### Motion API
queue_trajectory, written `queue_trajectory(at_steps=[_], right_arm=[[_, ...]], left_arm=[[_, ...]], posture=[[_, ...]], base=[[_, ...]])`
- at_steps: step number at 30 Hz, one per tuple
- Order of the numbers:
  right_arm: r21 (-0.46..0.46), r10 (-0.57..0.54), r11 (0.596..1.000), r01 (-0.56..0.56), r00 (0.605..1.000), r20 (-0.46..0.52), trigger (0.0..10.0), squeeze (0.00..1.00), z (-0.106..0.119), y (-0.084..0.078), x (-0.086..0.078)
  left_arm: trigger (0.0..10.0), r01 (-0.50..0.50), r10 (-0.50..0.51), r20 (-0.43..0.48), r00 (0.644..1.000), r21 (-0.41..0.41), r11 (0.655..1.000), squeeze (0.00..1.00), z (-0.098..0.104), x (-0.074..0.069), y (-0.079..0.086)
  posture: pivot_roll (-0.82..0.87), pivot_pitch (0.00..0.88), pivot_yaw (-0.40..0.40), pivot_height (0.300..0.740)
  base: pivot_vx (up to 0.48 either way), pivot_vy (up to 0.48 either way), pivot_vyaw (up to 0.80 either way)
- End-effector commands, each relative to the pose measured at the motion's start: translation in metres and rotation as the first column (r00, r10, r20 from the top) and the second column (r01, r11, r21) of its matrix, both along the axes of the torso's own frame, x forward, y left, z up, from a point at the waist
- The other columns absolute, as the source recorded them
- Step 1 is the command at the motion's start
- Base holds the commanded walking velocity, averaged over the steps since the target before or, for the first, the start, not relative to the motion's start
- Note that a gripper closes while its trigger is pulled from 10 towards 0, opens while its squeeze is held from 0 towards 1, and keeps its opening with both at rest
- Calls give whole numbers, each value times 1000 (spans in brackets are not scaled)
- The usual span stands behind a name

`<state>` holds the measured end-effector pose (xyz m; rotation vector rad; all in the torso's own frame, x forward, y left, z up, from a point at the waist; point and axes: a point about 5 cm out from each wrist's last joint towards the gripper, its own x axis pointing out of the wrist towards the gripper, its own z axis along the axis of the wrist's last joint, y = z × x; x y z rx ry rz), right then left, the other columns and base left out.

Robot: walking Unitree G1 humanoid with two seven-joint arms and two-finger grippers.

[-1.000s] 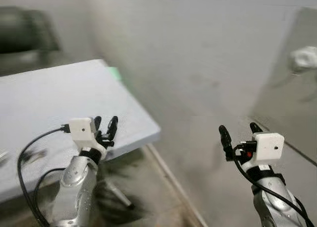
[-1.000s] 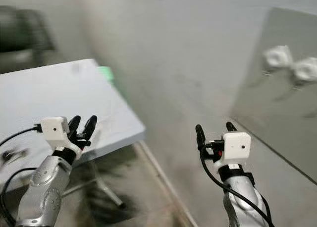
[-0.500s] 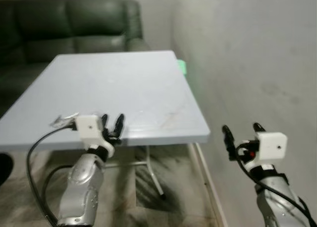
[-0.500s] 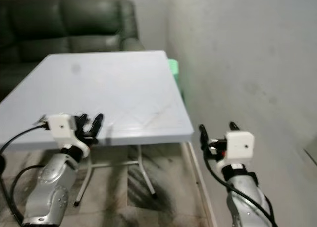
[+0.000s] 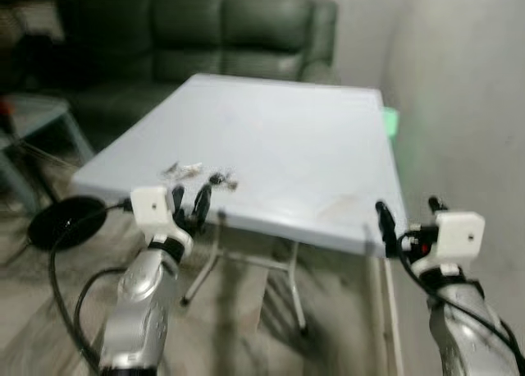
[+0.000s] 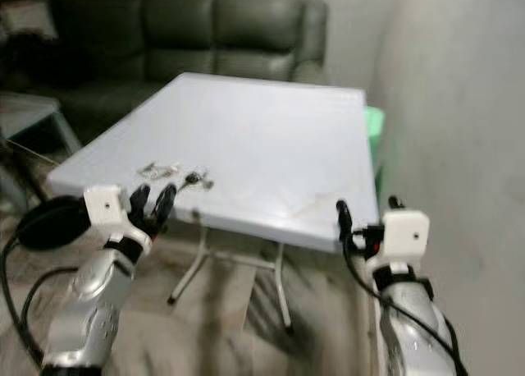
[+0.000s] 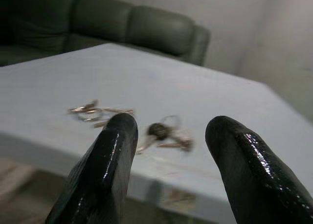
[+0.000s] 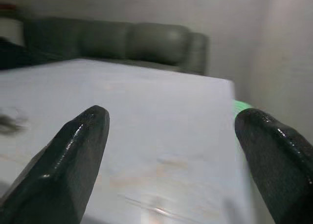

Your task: Hang keys on a hook

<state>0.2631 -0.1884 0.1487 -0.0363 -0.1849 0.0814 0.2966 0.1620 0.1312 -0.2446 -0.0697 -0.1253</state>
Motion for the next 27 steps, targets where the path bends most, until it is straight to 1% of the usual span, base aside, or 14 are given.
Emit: queue_trajectory(at_steps=[1,3,5,17,27], right_arm=[[-3,-29,1000,28,999,-22,10000,0,-4,-9,-1],[-1,-30,1000,30,999,-22,10000,0,-4,-9,-1],[3,-26,1000,26,999,-21,10000,0,-4,-8,-1],[18,-13,1000,13,1000,-17,10000,0,-4,-6,0],[18,-5,1000,5,1000,-20,10000,0,-5,-5,-2]], left_arm=[[10000,24,-24,2,1000,-7,1000,0,2,2,-7],[10000,20,-20,4,1000,-13,1000,0,3,3,-6],[10000,18,-18,8,1000,-21,1000,0,4,5,-5],[10000,25,-24,19,1000,-28,999,0,6,7,-5],[10000,29,-29,22,999,-33,999,0,6,6,-5]], posture=[[-34,0,-29,740],[-34,0,-29,740],[-32,0,-29,740],[-31,0,-27,740],[-32,0,-30,740]], base=[[0,0,0],[0,0,0],[0,360,0],[0,446,0],[0,458,0]])
